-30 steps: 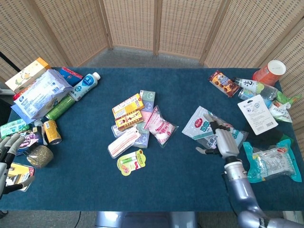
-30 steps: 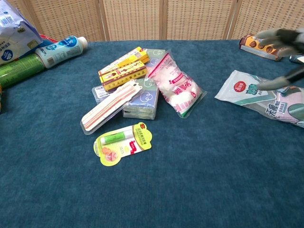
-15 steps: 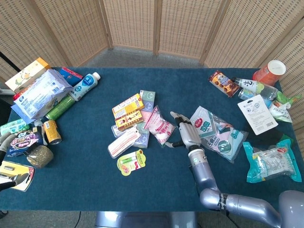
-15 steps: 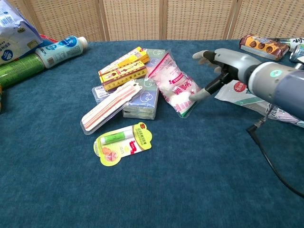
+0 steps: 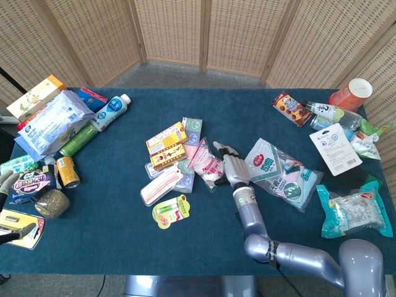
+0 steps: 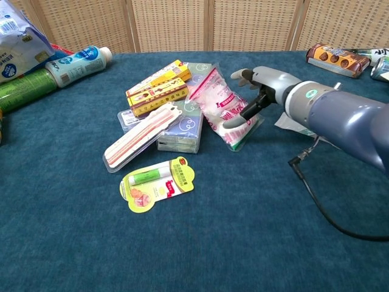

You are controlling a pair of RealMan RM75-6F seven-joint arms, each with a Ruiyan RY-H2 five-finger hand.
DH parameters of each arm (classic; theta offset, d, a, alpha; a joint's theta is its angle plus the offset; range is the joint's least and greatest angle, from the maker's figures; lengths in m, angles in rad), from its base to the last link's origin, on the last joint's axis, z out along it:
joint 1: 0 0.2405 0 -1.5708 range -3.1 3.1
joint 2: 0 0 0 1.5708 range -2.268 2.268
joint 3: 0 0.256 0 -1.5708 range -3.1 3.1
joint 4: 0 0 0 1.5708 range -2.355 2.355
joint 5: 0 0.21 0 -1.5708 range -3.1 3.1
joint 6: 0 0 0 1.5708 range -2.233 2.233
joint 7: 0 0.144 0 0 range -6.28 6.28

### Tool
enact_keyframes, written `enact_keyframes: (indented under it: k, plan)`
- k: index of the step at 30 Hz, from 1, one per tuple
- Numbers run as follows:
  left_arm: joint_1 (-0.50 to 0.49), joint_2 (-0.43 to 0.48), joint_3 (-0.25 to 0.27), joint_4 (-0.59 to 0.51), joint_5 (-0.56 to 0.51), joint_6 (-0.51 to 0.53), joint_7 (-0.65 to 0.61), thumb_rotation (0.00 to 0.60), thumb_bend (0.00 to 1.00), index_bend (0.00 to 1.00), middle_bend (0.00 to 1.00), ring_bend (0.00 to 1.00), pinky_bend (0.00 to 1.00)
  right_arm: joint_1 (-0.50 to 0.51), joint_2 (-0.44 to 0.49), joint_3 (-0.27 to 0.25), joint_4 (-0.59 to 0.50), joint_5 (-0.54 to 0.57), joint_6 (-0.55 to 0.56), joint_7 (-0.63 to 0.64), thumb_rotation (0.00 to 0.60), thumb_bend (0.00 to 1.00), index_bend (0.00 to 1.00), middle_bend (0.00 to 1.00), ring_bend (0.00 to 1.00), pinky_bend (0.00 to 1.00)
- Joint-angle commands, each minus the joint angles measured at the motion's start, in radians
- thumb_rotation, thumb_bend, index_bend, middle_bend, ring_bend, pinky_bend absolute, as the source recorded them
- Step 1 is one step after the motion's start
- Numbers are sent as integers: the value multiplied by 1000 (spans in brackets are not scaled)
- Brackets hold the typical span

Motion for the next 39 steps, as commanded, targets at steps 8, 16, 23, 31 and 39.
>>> enact_keyframes:
  k: [8,16,23,31,39]
  plan:
    - [-6,-6,-6,5,-19,-8,5,600,0,0,0,0,0,54,-81,33,60,11,23,12,600,0,0,80,0,20]
    - [-3,0,-7,5,-16,0,-9,600,0,0,0,0,0,63,-167,36,157,-59,67,85,600,34,410,741,412,638]
    - [0,6,-5,4,-7,5,-24,600,0,0,0,0,0,34,-154,47,141,-123,131,111,600,159,587,942,591,867]
    - [0,9,0,0,12,7,-29,600,0,0,0,0,0,-5,-29,84,-50,-160,231,25,600,184,594,952,599,877]
    - [-2,10,8,-5,32,3,-36,600,0,0,0,0,0,29,84,170,-230,-145,302,-126,600,187,596,952,599,878]
